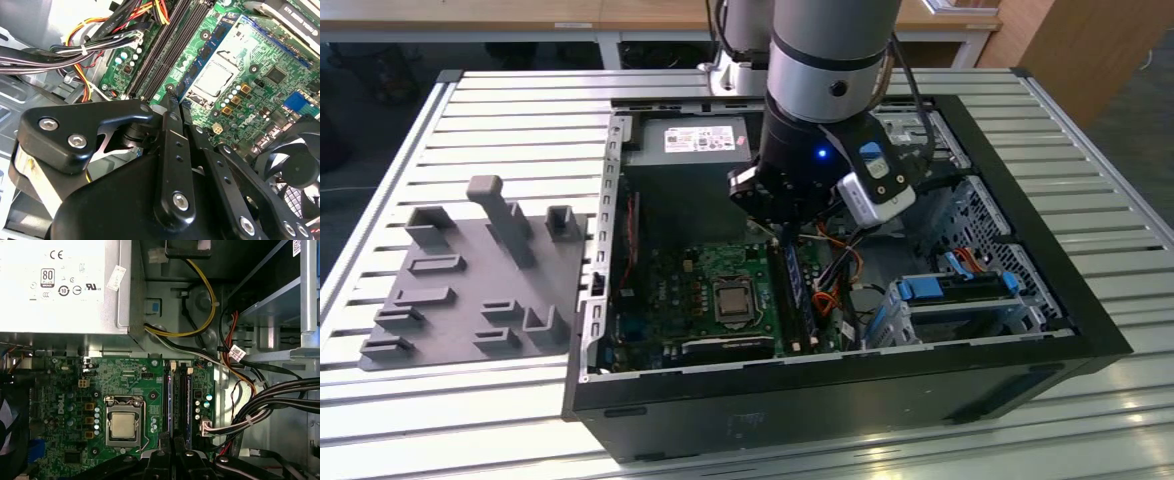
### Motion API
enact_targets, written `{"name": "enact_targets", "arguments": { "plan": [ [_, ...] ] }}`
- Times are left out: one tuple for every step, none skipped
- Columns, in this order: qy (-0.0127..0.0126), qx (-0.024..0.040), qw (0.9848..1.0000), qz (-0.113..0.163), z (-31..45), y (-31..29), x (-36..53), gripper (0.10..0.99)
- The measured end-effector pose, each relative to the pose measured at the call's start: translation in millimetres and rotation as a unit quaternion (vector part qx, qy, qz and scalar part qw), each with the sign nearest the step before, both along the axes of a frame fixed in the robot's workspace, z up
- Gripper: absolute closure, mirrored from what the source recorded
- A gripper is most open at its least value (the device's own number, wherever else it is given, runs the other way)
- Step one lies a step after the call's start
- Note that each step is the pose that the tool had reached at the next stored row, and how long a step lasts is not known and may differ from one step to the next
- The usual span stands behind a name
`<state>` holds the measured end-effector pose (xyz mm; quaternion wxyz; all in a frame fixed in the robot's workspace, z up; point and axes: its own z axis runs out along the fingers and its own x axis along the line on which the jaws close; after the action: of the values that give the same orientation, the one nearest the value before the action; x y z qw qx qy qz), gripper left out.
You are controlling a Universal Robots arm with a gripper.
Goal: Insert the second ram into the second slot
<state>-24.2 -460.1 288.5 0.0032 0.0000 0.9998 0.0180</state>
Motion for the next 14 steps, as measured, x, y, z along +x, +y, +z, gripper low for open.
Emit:
{"name": "enact_targets", "arguments": {
  "plan": [
    [0.0001,0.0002,1.0,0.0,-0.8,0.0,0.1,0.949],
    [0.0001,0.0008,1.0,0.001,-1.4,0.0,0.2,0.949],
    [0.0002,0.0012,1.0,0.001,-2.2,0.0,0.2,0.949],
    [0.0002,0.0013,1.0,0.002,-3.0,0.0,0.2,0.949],
    [0.0003,0.0013,1.0,0.002,-3.8,0.0,0.3,0.949],
    [0.0005,0.0013,1.0,0.002,-4.7,0.0,0.5,0.949],
    [0.0008,0.0013,1.0,0.003,-5.4,0.0,1.0,0.949],
    [0.0013,0.0013,1.0,0.002,-6.0,0.0,1.5,0.949],
    [0.0015,0.0013,1.0,0.002,-6.8,0.0,1.8,0.949],
    [0.0018,0.0013,1.0,0.002,-7.5,0.0,2.0,0.949],
    [0.002,0.0013,1.0,0.002,-8.3,0.0,2.3,0.949],
    [0.0023,0.0013,1.0,0.002,-9.2,0.0,2.4,0.949],
    [0.0026,0.0013,1.0,0.002,-10.1,0.0,2.6,0.949],
    [0.0029,0.0013,1.0,0.002,-11.1,0.0,2.8,0.949]
  ]
}}
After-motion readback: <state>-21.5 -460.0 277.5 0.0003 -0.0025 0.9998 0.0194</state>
